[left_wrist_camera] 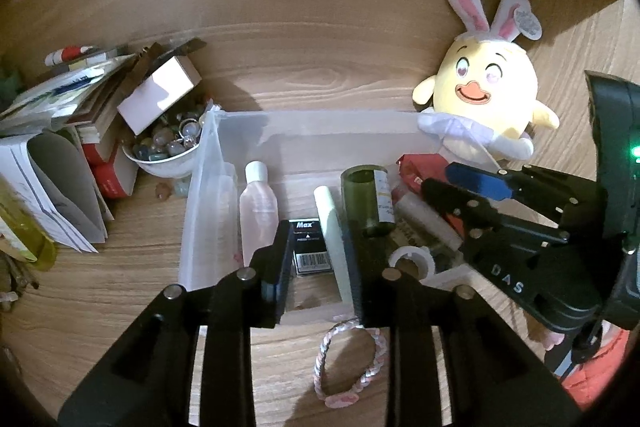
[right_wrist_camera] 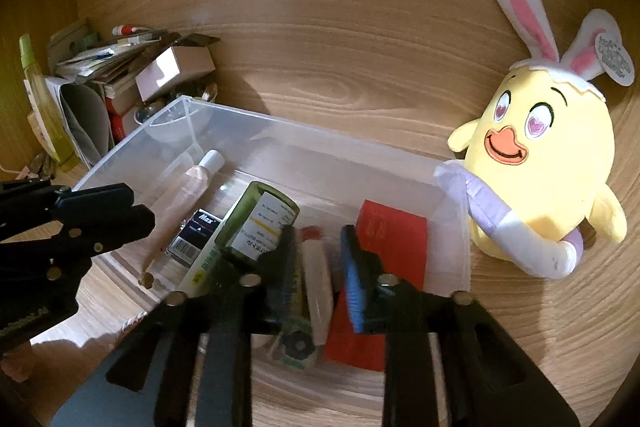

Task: Organize objects
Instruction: 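Open both grippers to drop the lip balm and bead into the bin, then withdraw both grippers from the bin toward the teal tube and bracelet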

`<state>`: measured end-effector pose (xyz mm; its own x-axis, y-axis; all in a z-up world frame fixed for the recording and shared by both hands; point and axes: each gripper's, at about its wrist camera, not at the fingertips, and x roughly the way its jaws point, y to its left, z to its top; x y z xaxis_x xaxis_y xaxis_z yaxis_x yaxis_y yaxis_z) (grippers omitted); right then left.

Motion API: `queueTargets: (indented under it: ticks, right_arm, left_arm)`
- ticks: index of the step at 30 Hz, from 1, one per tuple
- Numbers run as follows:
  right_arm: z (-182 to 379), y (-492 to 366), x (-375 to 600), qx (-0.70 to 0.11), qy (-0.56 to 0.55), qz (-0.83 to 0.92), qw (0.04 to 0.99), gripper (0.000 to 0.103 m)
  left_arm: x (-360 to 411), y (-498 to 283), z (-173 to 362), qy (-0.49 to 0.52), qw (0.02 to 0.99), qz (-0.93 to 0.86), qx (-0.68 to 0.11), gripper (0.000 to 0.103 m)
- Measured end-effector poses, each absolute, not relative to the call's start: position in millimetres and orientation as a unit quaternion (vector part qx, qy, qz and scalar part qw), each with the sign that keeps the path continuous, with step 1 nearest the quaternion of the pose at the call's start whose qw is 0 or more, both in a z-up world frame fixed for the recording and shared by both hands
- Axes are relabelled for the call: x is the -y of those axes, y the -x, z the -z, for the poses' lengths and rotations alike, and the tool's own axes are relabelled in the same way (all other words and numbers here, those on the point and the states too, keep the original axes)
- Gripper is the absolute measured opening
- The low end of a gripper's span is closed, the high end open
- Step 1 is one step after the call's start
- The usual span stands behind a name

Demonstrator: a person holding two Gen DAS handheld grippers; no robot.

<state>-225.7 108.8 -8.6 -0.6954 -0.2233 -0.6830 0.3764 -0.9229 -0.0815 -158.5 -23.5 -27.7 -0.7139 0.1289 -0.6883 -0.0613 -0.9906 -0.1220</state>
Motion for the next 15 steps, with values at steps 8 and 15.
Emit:
queueTargets:
  ticks: [8,15]
  right_arm:
    - [-6.3,212.8,-110.8,-0.105,-0.329,0.925,0.160,0.050]
    - [-19.5,197.5,-115.8,-0.099,-0.314,0.931,0.157,0.074]
  left_arm:
    - [17.5,141.2,7.1,0.342,0.051,-0.938,0.031,0.051]
    - [14.3,122.6,-7.9,0.316,0.046,-0.947,0.016,0.070]
